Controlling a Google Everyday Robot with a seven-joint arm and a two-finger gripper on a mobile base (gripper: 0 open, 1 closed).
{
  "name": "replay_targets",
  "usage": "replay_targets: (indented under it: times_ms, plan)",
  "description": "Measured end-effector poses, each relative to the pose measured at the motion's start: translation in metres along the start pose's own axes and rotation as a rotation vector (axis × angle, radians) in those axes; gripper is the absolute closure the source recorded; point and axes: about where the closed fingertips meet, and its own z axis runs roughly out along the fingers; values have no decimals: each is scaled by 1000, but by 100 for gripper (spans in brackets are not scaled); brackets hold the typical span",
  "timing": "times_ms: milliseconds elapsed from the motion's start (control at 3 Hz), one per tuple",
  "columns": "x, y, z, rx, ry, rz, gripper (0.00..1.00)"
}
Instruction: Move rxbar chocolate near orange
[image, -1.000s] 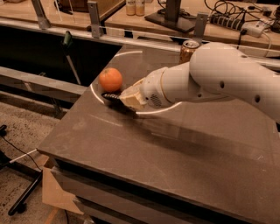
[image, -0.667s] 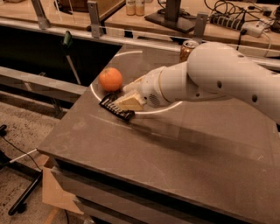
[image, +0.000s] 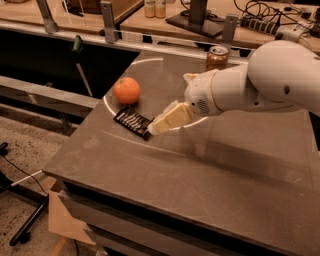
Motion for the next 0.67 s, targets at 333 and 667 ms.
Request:
replay_targets:
  times_ms: [333, 667]
  plan:
    - [15, -41, -44, 70, 34, 2, 0]
    - [14, -46, -49, 81, 37, -2, 0]
